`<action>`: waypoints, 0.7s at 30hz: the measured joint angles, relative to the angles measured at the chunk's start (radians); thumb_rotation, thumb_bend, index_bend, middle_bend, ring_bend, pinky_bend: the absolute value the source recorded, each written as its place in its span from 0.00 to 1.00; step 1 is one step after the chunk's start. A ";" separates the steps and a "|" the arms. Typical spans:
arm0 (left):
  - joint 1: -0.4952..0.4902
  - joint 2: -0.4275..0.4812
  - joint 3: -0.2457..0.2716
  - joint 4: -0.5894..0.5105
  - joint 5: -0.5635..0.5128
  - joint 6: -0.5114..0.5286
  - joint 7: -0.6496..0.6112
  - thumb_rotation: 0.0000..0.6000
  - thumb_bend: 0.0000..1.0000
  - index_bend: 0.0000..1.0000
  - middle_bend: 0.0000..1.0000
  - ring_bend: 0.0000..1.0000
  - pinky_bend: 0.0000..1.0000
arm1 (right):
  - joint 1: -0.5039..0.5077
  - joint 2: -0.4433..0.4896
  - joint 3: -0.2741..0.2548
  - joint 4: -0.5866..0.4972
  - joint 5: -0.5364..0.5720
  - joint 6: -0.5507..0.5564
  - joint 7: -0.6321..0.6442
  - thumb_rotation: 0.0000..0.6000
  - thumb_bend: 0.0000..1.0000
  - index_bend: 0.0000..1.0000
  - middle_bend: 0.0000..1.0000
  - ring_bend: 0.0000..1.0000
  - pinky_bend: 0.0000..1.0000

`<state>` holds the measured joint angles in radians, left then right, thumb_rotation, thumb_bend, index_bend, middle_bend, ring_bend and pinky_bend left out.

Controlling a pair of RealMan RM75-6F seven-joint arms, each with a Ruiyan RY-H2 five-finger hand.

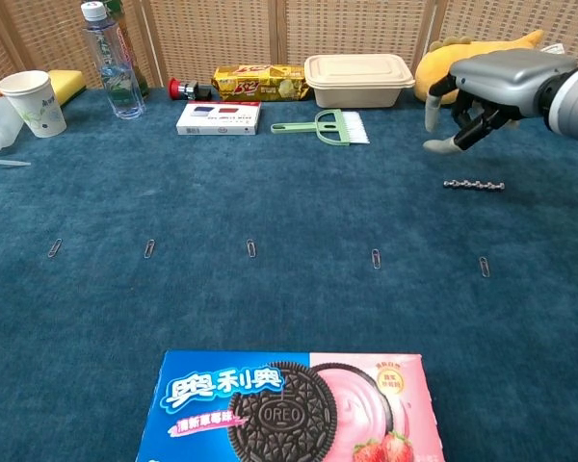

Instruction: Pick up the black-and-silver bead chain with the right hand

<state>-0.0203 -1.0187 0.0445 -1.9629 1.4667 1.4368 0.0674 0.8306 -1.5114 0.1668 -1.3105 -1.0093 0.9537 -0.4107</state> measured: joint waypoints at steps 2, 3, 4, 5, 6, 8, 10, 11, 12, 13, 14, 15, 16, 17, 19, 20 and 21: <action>0.001 0.000 -0.001 0.000 0.000 0.002 0.000 0.98 0.26 0.20 0.25 0.20 0.11 | 0.006 -0.004 0.003 0.007 0.018 -0.016 -0.014 0.63 0.34 0.44 0.84 0.91 0.78; 0.002 0.001 -0.001 0.000 0.000 0.003 0.001 0.98 0.26 0.20 0.25 0.20 0.11 | 0.008 -0.005 0.005 0.009 0.025 -0.020 -0.020 0.63 0.34 0.43 0.84 0.91 0.78; 0.002 0.001 -0.001 -0.001 0.000 0.004 0.001 0.97 0.26 0.20 0.25 0.20 0.11 | 0.010 -0.007 0.005 0.011 0.030 -0.024 -0.026 0.63 0.34 0.42 0.84 0.90 0.78; 0.002 0.001 -0.001 -0.001 0.000 0.004 0.001 0.97 0.26 0.20 0.25 0.20 0.11 | 0.012 -0.009 0.006 0.013 0.037 -0.031 -0.033 0.63 0.34 0.41 0.83 0.89 0.78; 0.002 0.001 -0.001 -0.001 0.000 0.003 0.001 0.97 0.26 0.20 0.25 0.20 0.11 | 0.014 -0.011 0.006 0.014 0.046 -0.038 -0.040 0.63 0.34 0.39 0.83 0.89 0.78; 0.001 0.001 -0.001 -0.001 0.001 0.001 0.002 0.97 0.26 0.20 0.25 0.20 0.11 | 0.020 -0.013 0.005 0.017 0.073 -0.055 -0.066 0.65 0.34 0.34 0.82 0.88 0.77; 0.001 0.001 -0.001 -0.001 0.001 0.001 0.002 0.98 0.26 0.20 0.25 0.20 0.11 | 0.027 -0.016 0.005 0.018 0.100 -0.067 -0.096 0.66 0.35 0.31 0.82 0.87 0.76; 0.001 0.001 -0.002 -0.001 0.001 0.002 0.001 0.98 0.26 0.20 0.25 0.20 0.11 | 0.032 -0.018 0.005 0.018 0.118 -0.073 -0.114 0.68 0.35 0.30 0.81 0.87 0.76; 0.001 0.001 -0.002 -0.001 0.001 0.002 0.001 0.98 0.26 0.20 0.25 0.20 0.11 | 0.035 -0.020 0.004 0.018 0.127 -0.074 -0.128 0.69 0.36 0.29 0.81 0.87 0.76; 0.001 0.001 -0.003 -0.001 0.000 0.002 0.001 0.97 0.26 0.20 0.25 0.20 0.11 | 0.038 -0.022 0.004 0.019 0.133 -0.075 -0.140 0.70 0.37 0.30 0.81 0.87 0.76; 0.001 0.001 -0.003 0.000 0.000 0.002 0.001 0.98 0.26 0.20 0.25 0.20 0.11 | 0.041 -0.025 0.003 0.020 0.141 -0.075 -0.152 0.72 0.38 0.31 0.81 0.87 0.76; 0.001 0.001 -0.003 0.000 -0.001 0.002 0.001 0.98 0.26 0.20 0.25 0.20 0.11 | 0.043 -0.028 0.003 0.021 0.148 -0.074 -0.160 0.73 0.38 0.32 0.81 0.87 0.76; 0.001 0.002 -0.003 0.000 -0.001 0.002 0.001 0.98 0.26 0.20 0.25 0.20 0.11 | 0.045 -0.031 0.003 0.023 0.153 -0.073 -0.168 0.74 0.39 0.35 0.81 0.87 0.76; 0.001 0.002 -0.003 0.001 -0.002 0.002 0.001 0.98 0.26 0.20 0.25 0.20 0.11 | 0.047 -0.035 0.002 0.026 0.158 -0.073 -0.177 0.75 0.40 0.38 0.82 0.87 0.76; 0.001 0.002 -0.004 0.001 -0.004 0.001 -0.001 0.97 0.26 0.20 0.25 0.20 0.11 | 0.051 -0.040 0.001 0.030 0.169 -0.074 -0.188 0.76 0.41 0.45 0.83 0.87 0.76; 0.001 0.002 -0.004 0.002 -0.004 0.001 -0.001 0.98 0.26 0.20 0.25 0.20 0.11 | 0.053 -0.042 0.000 0.033 0.178 -0.075 -0.196 0.76 0.42 0.49 0.84 0.88 0.76; 0.001 0.002 -0.004 0.002 -0.004 0.001 -0.001 0.98 0.26 0.20 0.25 0.20 0.11 | 0.054 -0.044 0.000 0.035 0.185 -0.075 -0.202 0.76 0.42 0.51 0.84 0.88 0.76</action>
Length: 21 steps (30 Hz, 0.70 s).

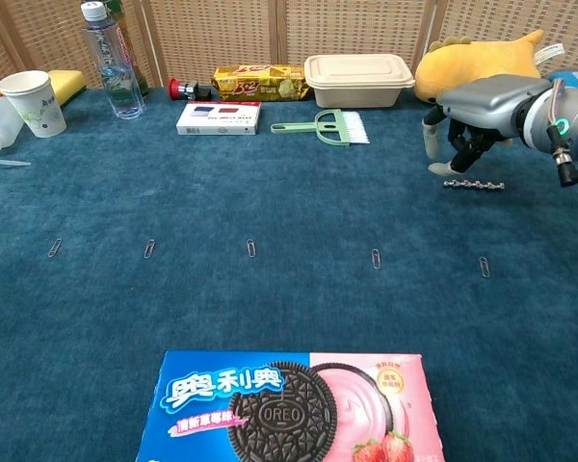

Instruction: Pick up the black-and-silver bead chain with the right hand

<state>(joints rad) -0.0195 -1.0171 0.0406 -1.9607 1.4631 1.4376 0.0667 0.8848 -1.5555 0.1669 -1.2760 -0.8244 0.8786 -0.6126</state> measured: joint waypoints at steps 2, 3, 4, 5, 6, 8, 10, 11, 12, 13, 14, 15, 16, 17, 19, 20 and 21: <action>0.000 -0.001 0.000 0.000 0.000 0.000 0.000 0.98 0.26 0.20 0.25 0.20 0.11 | 0.003 -0.002 -0.001 0.003 0.015 -0.002 -0.013 0.76 0.44 0.53 0.85 0.88 0.76; 0.000 -0.001 0.000 0.000 0.000 0.000 0.000 0.98 0.26 0.20 0.25 0.20 0.11 | 0.004 -0.003 -0.001 0.004 0.021 -0.003 -0.017 0.76 0.44 0.54 0.85 0.88 0.76; 0.000 -0.001 -0.001 0.001 0.000 0.001 0.000 0.98 0.26 0.20 0.25 0.20 0.11 | 0.005 -0.003 -0.001 0.004 0.026 -0.004 -0.020 0.76 0.44 0.54 0.85 0.88 0.76; 0.000 -0.001 -0.001 0.001 0.000 0.001 0.000 0.98 0.26 0.20 0.25 0.20 0.11 | 0.006 -0.003 -0.002 0.004 0.032 -0.005 -0.025 0.76 0.44 0.54 0.85 0.88 0.76; 0.000 -0.001 -0.001 0.001 -0.001 0.000 0.000 0.98 0.26 0.20 0.25 0.20 0.11 | 0.007 -0.003 -0.002 0.004 0.037 -0.006 -0.028 0.75 0.44 0.54 0.85 0.88 0.76; 0.000 -0.002 -0.002 0.002 -0.002 0.000 0.000 0.98 0.26 0.20 0.25 0.20 0.11 | 0.009 -0.003 -0.003 0.004 0.046 -0.010 -0.033 0.75 0.44 0.55 0.85 0.88 0.76; -0.001 -0.003 -0.003 0.002 -0.002 0.000 0.001 0.98 0.26 0.20 0.25 0.20 0.11 | 0.010 -0.004 -0.005 0.005 0.054 -0.012 -0.039 0.75 0.44 0.54 0.84 0.88 0.76; -0.002 -0.003 -0.003 0.002 -0.002 -0.001 0.001 0.98 0.26 0.20 0.25 0.20 0.11 | 0.012 -0.006 -0.005 0.007 0.061 -0.015 -0.043 0.75 0.44 0.53 0.84 0.88 0.76; -0.002 -0.004 -0.004 0.003 -0.002 -0.002 0.001 0.98 0.26 0.20 0.25 0.20 0.11 | 0.013 -0.009 -0.006 0.009 0.067 -0.016 -0.046 0.75 0.44 0.52 0.84 0.87 0.76; -0.003 -0.005 -0.004 0.003 -0.002 -0.002 0.001 0.98 0.26 0.20 0.25 0.20 0.11 | 0.015 -0.012 -0.006 0.012 0.073 -0.017 -0.049 0.75 0.44 0.51 0.84 0.87 0.76; -0.003 -0.005 -0.004 0.003 -0.002 -0.003 0.000 0.98 0.26 0.20 0.25 0.20 0.11 | 0.017 -0.017 -0.006 0.016 0.078 -0.017 -0.052 0.75 0.44 0.50 0.84 0.87 0.76; -0.003 -0.006 -0.004 0.004 -0.003 -0.003 0.000 0.98 0.26 0.20 0.25 0.20 0.11 | 0.019 -0.020 -0.006 0.019 0.080 -0.017 -0.055 0.75 0.44 0.49 0.84 0.87 0.76; -0.003 -0.006 -0.004 0.004 -0.003 -0.003 0.000 0.98 0.26 0.20 0.25 0.20 0.11 | 0.021 -0.023 -0.006 0.023 0.083 -0.017 -0.059 0.75 0.44 0.48 0.84 0.87 0.76; -0.003 -0.007 -0.004 0.005 -0.004 -0.003 0.000 0.98 0.26 0.20 0.25 0.20 0.11 | 0.023 -0.027 -0.006 0.027 0.087 -0.016 -0.061 0.75 0.44 0.47 0.83 0.87 0.76; -0.002 -0.006 -0.004 0.006 -0.005 -0.002 -0.002 0.98 0.26 0.20 0.25 0.20 0.11 | 0.025 -0.032 -0.005 0.032 0.095 -0.016 -0.065 0.75 0.44 0.44 0.83 0.86 0.76; -0.002 -0.006 -0.005 0.007 -0.005 -0.001 -0.002 0.97 0.26 0.20 0.25 0.20 0.11 | 0.026 -0.035 -0.005 0.036 0.100 -0.015 -0.068 0.75 0.44 0.43 0.82 0.86 0.76; -0.001 -0.006 -0.005 0.008 -0.005 -0.001 -0.003 0.97 0.26 0.20 0.25 0.20 0.11 | 0.027 -0.036 -0.005 0.038 0.104 -0.016 -0.070 0.75 0.44 0.42 0.82 0.86 0.76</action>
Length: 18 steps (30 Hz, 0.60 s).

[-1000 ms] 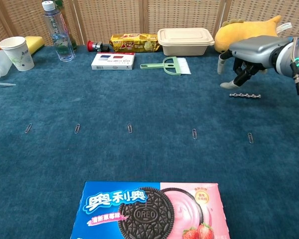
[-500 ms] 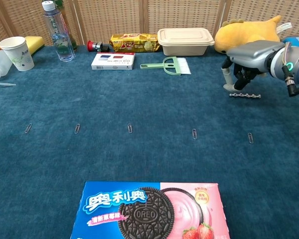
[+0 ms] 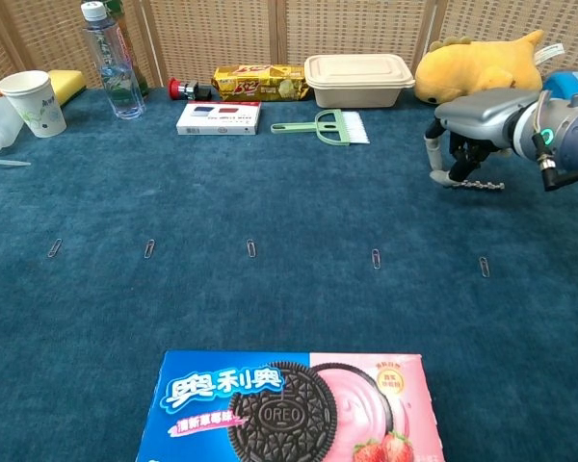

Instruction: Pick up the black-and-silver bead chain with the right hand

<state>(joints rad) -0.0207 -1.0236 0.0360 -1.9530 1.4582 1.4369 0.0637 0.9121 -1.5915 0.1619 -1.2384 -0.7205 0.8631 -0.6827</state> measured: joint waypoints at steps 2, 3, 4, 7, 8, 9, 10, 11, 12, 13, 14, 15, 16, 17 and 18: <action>0.000 0.000 0.000 0.001 0.000 0.000 -0.002 0.97 0.26 0.20 0.25 0.20 0.11 | 0.002 -0.002 -0.002 0.002 0.008 -0.001 -0.009 0.74 0.44 0.40 0.81 0.85 0.76; 0.001 -0.001 0.000 0.002 0.000 0.000 -0.003 0.97 0.26 0.20 0.25 0.20 0.11 | 0.003 -0.002 -0.004 0.002 0.010 -0.001 -0.012 0.74 0.45 0.39 0.81 0.85 0.75; 0.001 -0.002 0.000 0.004 0.000 0.000 -0.004 0.97 0.26 0.20 0.25 0.20 0.11 | 0.003 -0.003 -0.005 0.001 0.013 -0.001 -0.015 0.74 0.45 0.38 0.80 0.85 0.75; -0.001 -0.003 -0.001 0.005 0.002 0.000 -0.005 0.98 0.26 0.20 0.25 0.20 0.11 | 0.005 -0.002 -0.009 -0.004 0.026 0.000 -0.026 0.75 0.45 0.37 0.79 0.84 0.75; -0.001 -0.004 -0.002 0.005 0.002 0.001 -0.005 0.98 0.26 0.20 0.25 0.20 0.11 | 0.006 -0.002 -0.009 -0.006 0.033 0.000 -0.031 0.75 0.45 0.37 0.79 0.84 0.74; -0.001 -0.004 -0.002 0.005 0.003 0.001 -0.005 0.98 0.26 0.20 0.25 0.20 0.11 | 0.007 -0.001 -0.010 -0.008 0.036 0.001 -0.034 0.75 0.45 0.37 0.79 0.83 0.74; 0.000 -0.004 -0.002 0.006 0.003 0.002 -0.005 0.98 0.26 0.20 0.25 0.20 0.11 | 0.008 0.000 -0.010 -0.009 0.038 0.002 -0.038 0.75 0.45 0.37 0.79 0.83 0.74; 0.000 -0.004 -0.003 0.007 0.002 0.003 -0.005 0.98 0.26 0.20 0.25 0.20 0.11 | 0.009 0.001 -0.011 -0.010 0.038 0.005 -0.041 0.75 0.45 0.34 0.78 0.83 0.74; 0.001 -0.005 -0.003 0.007 0.002 0.004 -0.006 0.98 0.26 0.20 0.25 0.20 0.11 | 0.009 0.002 -0.011 -0.011 0.037 0.008 -0.043 0.75 0.45 0.32 0.77 0.82 0.73; 0.001 -0.005 -0.003 0.008 0.002 0.005 -0.007 0.98 0.26 0.20 0.25 0.20 0.11 | 0.010 0.004 -0.012 -0.013 0.034 0.013 -0.045 0.75 0.45 0.28 0.76 0.81 0.72; 0.002 -0.005 -0.002 0.008 0.002 0.005 -0.007 0.98 0.26 0.20 0.25 0.20 0.11 | 0.011 0.006 -0.013 -0.015 0.031 0.018 -0.049 0.75 0.45 0.27 0.75 0.80 0.72; 0.002 -0.005 -0.002 0.008 0.003 0.005 -0.007 0.98 0.26 0.20 0.25 0.20 0.11 | 0.011 0.007 -0.014 -0.017 0.029 0.020 -0.052 0.75 0.45 0.25 0.74 0.79 0.71; 0.002 -0.006 -0.002 0.008 0.004 0.005 -0.007 0.98 0.26 0.20 0.25 0.20 0.11 | 0.012 0.008 -0.016 -0.018 0.028 0.021 -0.057 0.75 0.45 0.25 0.72 0.78 0.70; 0.002 -0.006 -0.002 0.008 0.004 0.005 -0.007 0.98 0.26 0.20 0.25 0.20 0.11 | 0.014 0.010 -0.019 -0.018 0.026 0.025 -0.066 0.75 0.45 0.24 0.69 0.76 0.68; 0.002 -0.006 -0.002 0.009 0.004 0.005 -0.007 0.98 0.26 0.20 0.25 0.20 0.11 | 0.015 0.012 -0.022 -0.018 0.024 0.029 -0.074 0.75 0.44 0.24 0.67 0.74 0.67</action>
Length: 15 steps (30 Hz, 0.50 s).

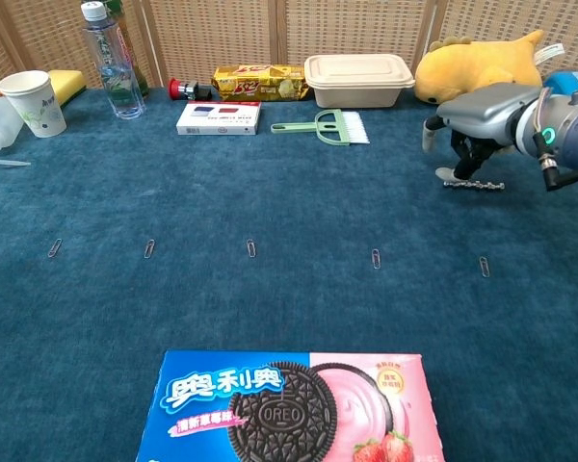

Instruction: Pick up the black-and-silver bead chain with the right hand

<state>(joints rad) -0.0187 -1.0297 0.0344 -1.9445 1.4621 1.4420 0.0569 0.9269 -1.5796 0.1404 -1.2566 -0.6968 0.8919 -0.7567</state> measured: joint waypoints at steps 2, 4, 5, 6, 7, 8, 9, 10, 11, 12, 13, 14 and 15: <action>0.001 0.001 0.000 0.000 -0.001 0.001 -0.001 0.98 0.26 0.20 0.25 0.20 0.11 | 0.002 0.003 -0.006 -0.001 -0.005 0.012 -0.021 0.76 0.41 0.28 0.63 0.69 0.65; 0.001 0.000 -0.001 0.001 0.000 0.002 -0.002 0.98 0.26 0.20 0.25 0.20 0.11 | 0.003 0.006 -0.007 -0.007 -0.011 0.031 -0.030 0.76 0.40 0.31 0.65 0.70 0.65; 0.001 -0.001 -0.001 0.001 0.000 0.001 -0.003 0.98 0.26 0.20 0.25 0.20 0.11 | 0.002 0.008 -0.006 -0.016 -0.014 0.043 -0.031 0.77 0.40 0.33 0.68 0.73 0.65; 0.000 -0.001 -0.001 0.001 0.000 0.001 -0.003 0.98 0.26 0.20 0.25 0.20 0.11 | 0.001 0.010 -0.005 -0.022 -0.017 0.047 -0.031 0.77 0.40 0.33 0.72 0.76 0.66; 0.000 -0.002 -0.001 0.002 0.001 0.000 -0.002 0.98 0.26 0.20 0.25 0.20 0.11 | 0.000 0.012 -0.005 -0.027 -0.019 0.048 -0.028 0.77 0.40 0.35 0.79 0.82 0.69; 0.000 -0.003 0.000 0.002 0.001 -0.001 -0.002 0.98 0.26 0.20 0.25 0.20 0.11 | -0.001 0.013 -0.004 -0.029 -0.025 0.047 -0.023 0.77 0.40 0.36 0.85 0.86 0.72; -0.001 -0.004 -0.001 0.002 0.001 -0.001 -0.002 0.98 0.26 0.20 0.25 0.20 0.11 | -0.002 0.014 -0.004 -0.030 -0.030 0.046 -0.018 0.77 0.40 0.37 0.89 0.89 0.74; -0.001 -0.004 -0.001 0.002 0.001 -0.001 -0.002 0.97 0.26 0.20 0.25 0.20 0.11 | -0.003 0.015 -0.003 -0.031 -0.035 0.044 -0.011 0.77 0.40 0.38 0.93 0.93 0.78; -0.001 -0.004 -0.002 0.003 0.001 0.000 -0.003 0.97 0.26 0.20 0.25 0.20 0.11 | -0.005 0.016 -0.002 -0.032 -0.038 0.041 -0.001 0.77 0.40 0.40 0.96 0.95 0.81; 0.000 -0.004 -0.002 0.003 -0.001 0.001 -0.003 0.98 0.26 0.20 0.25 0.20 0.11 | -0.006 0.017 0.000 -0.033 -0.041 0.038 0.008 0.77 0.40 0.42 0.98 0.96 0.83; 0.000 -0.003 -0.002 0.004 0.000 0.002 -0.004 0.98 0.26 0.20 0.25 0.20 0.11 | -0.008 0.017 0.001 -0.033 -0.045 0.036 0.019 0.77 0.40 0.45 0.99 0.97 0.84; 0.000 -0.003 -0.002 0.005 0.000 0.002 -0.005 0.98 0.26 0.20 0.25 0.20 0.11 | -0.010 0.018 0.003 -0.033 -0.052 0.033 0.032 0.77 0.40 0.49 1.00 0.98 0.85; 0.000 -0.002 -0.002 0.005 0.001 0.002 -0.005 0.97 0.26 0.20 0.25 0.20 0.11 | -0.012 0.018 0.004 -0.033 -0.058 0.031 0.041 0.77 0.40 0.51 1.00 0.98 0.85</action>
<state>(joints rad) -0.0183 -1.0321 0.0321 -1.9391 1.4628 1.4443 0.0520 0.9147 -1.5612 0.1445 -1.2898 -0.7544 0.9231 -0.7159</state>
